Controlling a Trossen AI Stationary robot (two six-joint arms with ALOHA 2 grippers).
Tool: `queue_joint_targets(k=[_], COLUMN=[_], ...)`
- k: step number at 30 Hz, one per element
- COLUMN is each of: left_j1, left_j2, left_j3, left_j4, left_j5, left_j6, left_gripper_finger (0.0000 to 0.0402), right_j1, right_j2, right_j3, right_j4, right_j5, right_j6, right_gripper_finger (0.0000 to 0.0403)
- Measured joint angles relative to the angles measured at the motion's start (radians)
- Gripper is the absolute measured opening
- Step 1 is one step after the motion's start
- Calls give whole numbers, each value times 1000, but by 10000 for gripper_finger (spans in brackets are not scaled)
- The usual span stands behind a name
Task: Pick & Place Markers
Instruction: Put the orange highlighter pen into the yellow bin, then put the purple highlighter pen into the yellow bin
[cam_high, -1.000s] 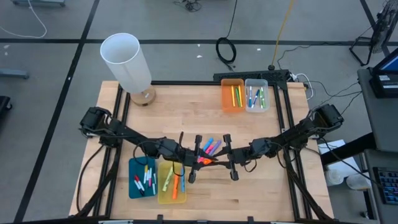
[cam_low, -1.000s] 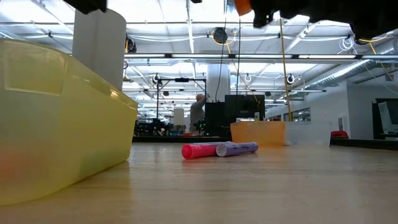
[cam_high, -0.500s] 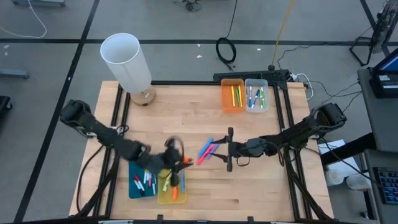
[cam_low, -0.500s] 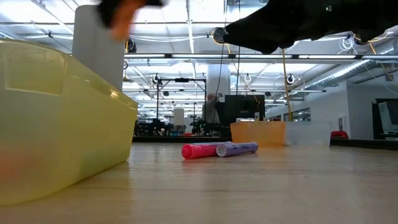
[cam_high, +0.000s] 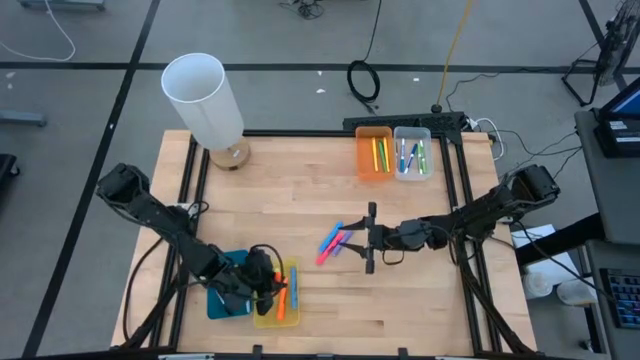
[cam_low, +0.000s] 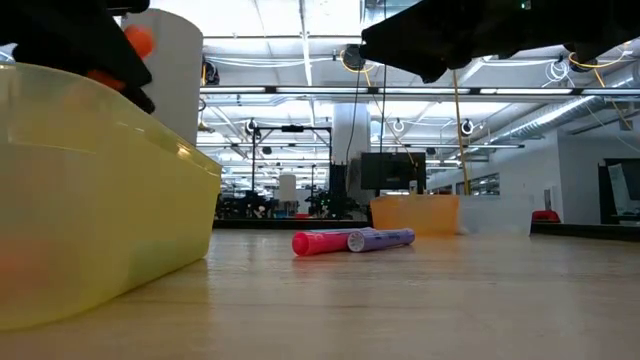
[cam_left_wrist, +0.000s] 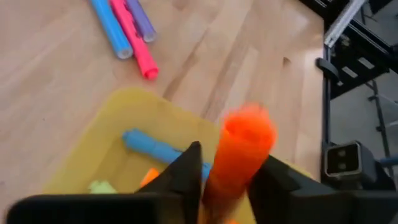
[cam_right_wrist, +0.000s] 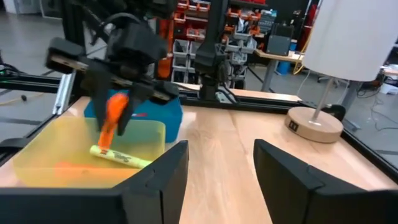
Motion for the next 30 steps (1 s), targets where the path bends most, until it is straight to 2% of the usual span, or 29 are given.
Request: queue_joint_targets(k=[4,8,12,16,20,26,30], left_j1=[0,0,3,32,80,147,181], left_j2=[0,0,0,-16,-71,-170,-201], left_j3=[-1,-1,-1,-2,-2,-2,-2], left_j4=[3,3,4,23,110,304,414], left_j5=[7,-2,-66,-91,-91,-92,-91], left_j6=[5,28,69,142,306,632,777], left_gripper_finger=[164,206,232,247,256,258,254], right_j1=[-6,-6,-6,-28,-75,-119,-121], right_j2=[0,0,0,0,0,49,123], right_j3=[0,0,0,0,0,0,1], right_j4=[-5,-76,-245,-437,-521,-508,-502], right_j5=[-2,-2,-2,-3,-7,-161,-190], right_j6=[-21,-34,-132,-138,-93,-92,-77], right_gripper_finger=[183,197,203,198,193,192,192])
